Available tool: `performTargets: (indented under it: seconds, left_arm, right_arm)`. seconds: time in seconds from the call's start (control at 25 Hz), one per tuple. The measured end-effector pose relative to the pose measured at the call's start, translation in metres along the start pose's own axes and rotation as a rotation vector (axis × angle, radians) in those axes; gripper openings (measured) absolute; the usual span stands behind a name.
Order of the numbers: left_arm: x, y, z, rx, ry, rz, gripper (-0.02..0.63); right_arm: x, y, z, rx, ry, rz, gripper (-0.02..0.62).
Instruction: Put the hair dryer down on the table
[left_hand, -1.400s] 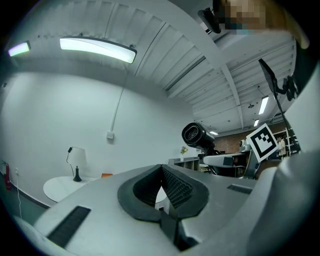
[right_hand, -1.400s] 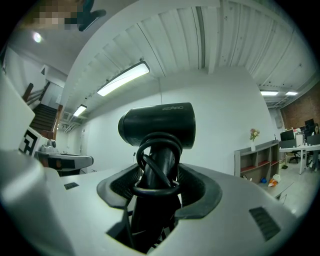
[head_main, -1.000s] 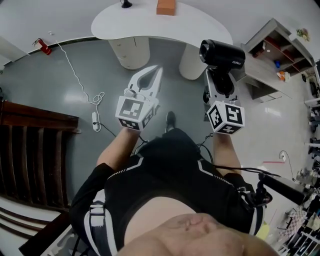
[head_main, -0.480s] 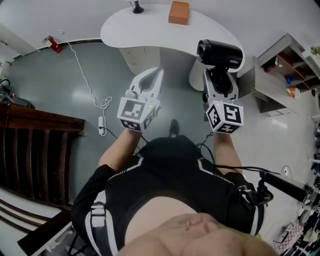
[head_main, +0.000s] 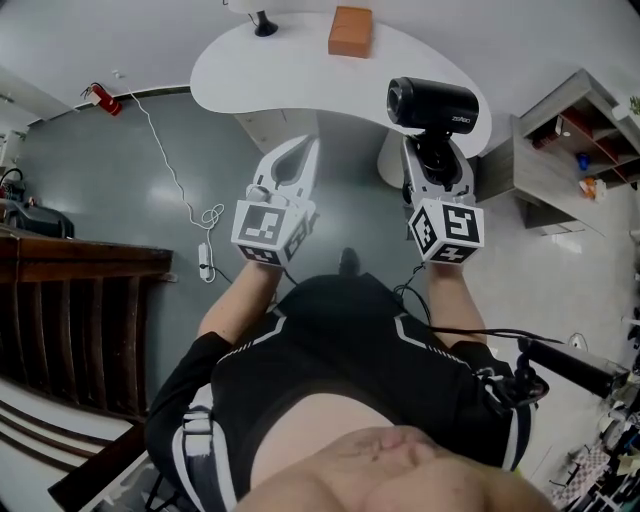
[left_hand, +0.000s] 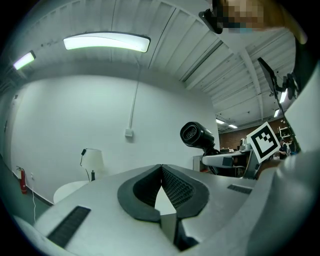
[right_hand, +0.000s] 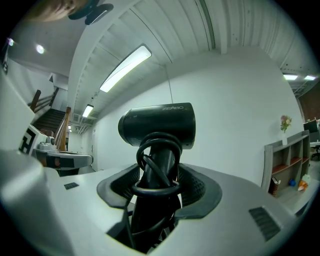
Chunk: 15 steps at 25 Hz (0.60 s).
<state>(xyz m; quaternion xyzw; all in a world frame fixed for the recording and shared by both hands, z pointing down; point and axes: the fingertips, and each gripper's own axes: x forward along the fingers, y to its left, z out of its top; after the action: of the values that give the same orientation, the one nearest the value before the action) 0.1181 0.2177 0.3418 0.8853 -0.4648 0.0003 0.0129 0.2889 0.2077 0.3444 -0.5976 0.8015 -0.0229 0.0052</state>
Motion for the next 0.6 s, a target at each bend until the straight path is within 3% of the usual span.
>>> performTargets:
  seconds: [0.6]
  left_arm:
    - [0.073, -0.007, -0.008, 0.033, 0.053, -0.006, 0.032]
  right_arm:
    - [0.043, -0.051, -0.011, 0.024, 0.012, 0.028, 0.25]
